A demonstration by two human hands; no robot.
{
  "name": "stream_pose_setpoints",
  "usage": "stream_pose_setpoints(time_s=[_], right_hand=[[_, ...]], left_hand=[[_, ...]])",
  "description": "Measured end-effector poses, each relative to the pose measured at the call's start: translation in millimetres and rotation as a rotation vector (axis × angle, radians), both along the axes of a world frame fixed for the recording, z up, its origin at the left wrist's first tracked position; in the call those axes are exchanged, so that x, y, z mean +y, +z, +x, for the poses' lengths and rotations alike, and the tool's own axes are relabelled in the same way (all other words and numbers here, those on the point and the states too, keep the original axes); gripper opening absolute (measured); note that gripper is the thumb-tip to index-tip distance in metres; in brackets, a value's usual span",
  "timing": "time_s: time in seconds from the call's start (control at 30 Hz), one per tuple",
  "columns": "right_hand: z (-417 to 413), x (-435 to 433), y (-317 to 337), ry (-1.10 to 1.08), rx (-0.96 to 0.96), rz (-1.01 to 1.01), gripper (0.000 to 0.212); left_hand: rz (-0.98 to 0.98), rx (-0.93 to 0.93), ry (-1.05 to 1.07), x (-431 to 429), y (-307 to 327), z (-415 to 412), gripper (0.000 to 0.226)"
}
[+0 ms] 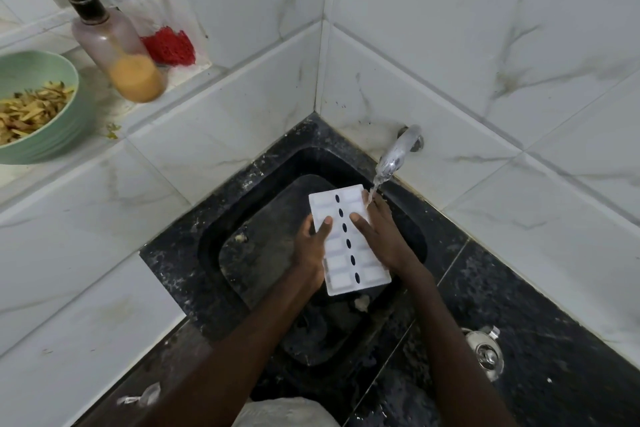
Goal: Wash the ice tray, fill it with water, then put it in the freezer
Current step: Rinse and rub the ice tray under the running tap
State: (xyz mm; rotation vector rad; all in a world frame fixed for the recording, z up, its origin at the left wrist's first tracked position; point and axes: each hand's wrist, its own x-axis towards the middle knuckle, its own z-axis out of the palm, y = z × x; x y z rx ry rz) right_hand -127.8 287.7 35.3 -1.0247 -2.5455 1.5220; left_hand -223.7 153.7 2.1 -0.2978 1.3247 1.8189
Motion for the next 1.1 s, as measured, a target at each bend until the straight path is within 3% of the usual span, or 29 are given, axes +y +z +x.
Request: stream_pose_setpoints(time_s=[0.13,0.3,0.4,0.57,0.73,0.83,0.93,1.1], right_hand=[[-20,8,-3,-0.017,0.024,0.085,0.08],[-32,15,-1,-0.019,0.014,0.265,0.053],[-34,14,-4,-0.098,0.089,0.263,0.051],[-42,21,-9,-0.082,0.02,0.352,0.038],[-45,18,-20,0.089,0.01,0.604,0.04],[-42,8,-20,0.079,0.018,0.634,0.036],[-40,-2,-21,0.184,-0.018,0.756,0.047],[-21,-17,-29,0.366,-0.069,0.752,0.06]], left_hand=[[-0.001,0.04,0.004,-1,2,0,0.04],[-0.025,0.088,0.003,-3,6,5,0.039],[-0.075,0.137,0.025,1,7,8,0.039],[-0.068,0.209,-0.042,3,10,13,0.037],[-0.085,0.256,-0.076,5,9,20,0.037],[-0.093,0.28,-0.07,6,8,19,0.035],[-0.115,0.276,-0.056,8,6,19,0.036],[-0.102,0.231,0.027,6,3,5,0.036]])
